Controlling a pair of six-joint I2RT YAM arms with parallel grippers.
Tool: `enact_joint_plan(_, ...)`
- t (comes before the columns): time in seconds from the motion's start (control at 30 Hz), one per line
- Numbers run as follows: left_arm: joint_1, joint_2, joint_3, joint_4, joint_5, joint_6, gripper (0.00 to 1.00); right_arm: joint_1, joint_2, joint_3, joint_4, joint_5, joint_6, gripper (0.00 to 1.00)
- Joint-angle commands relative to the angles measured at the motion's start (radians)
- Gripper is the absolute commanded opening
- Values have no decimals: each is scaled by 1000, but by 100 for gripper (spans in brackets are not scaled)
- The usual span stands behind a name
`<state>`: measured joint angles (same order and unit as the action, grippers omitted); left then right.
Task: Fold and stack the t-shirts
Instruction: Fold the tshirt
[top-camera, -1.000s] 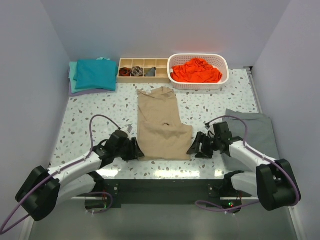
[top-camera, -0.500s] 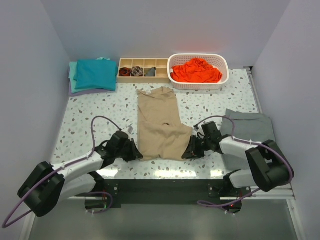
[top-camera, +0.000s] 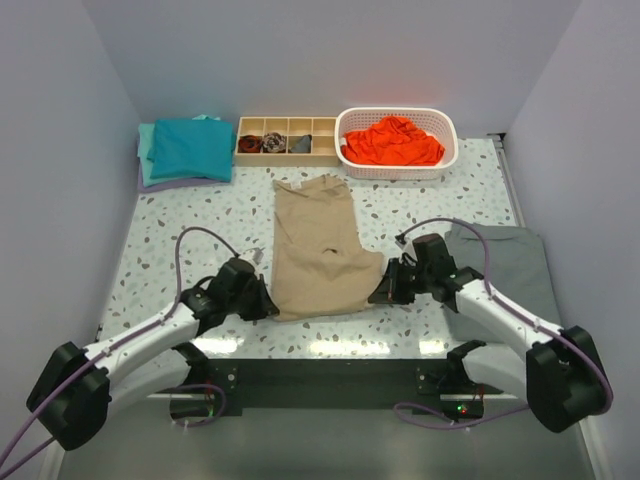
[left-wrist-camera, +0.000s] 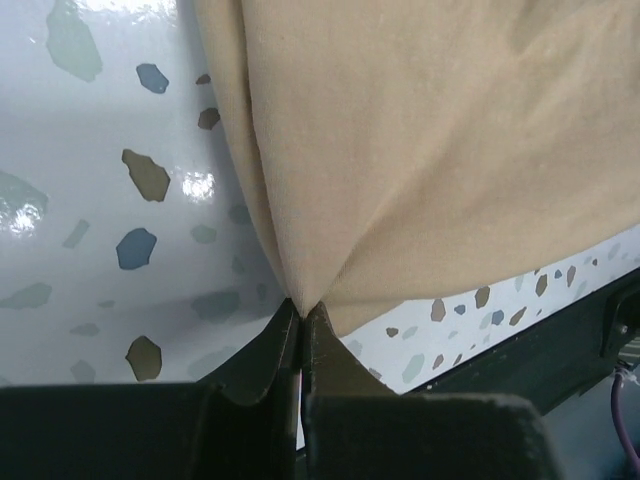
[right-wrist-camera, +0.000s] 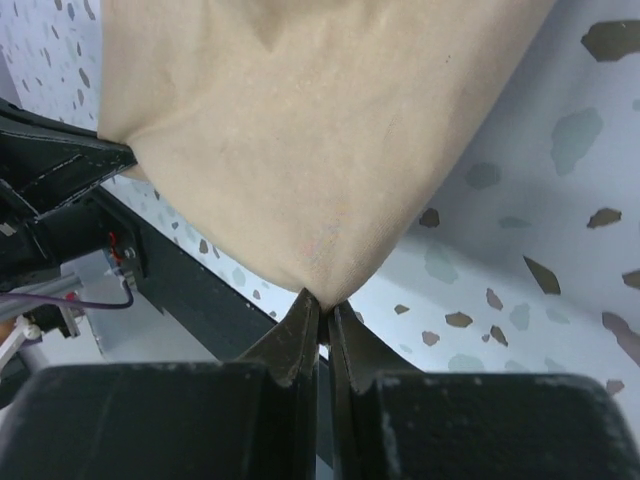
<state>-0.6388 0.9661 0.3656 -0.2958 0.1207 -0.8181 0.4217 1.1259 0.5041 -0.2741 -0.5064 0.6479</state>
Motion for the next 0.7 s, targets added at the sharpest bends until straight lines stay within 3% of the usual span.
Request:
enact_joint_plan(0.0,-22,-67,12,-83,13,-12,0,12,-96,4,-143,42,-7,1)
enact_joint_plan(0.17,-73,-144,9,-156,22,-82,0,46,-190,-1,-236,48,1,1)
enact_joint_plan(0.33,-81,-198,108,-255,-42,-78,0,52,-244,83,-283,55,-30,4)
enact_joint_plan(0.67,-79,66,341,-183,-212,22,0,51,15,382,-228,200,-160,5)
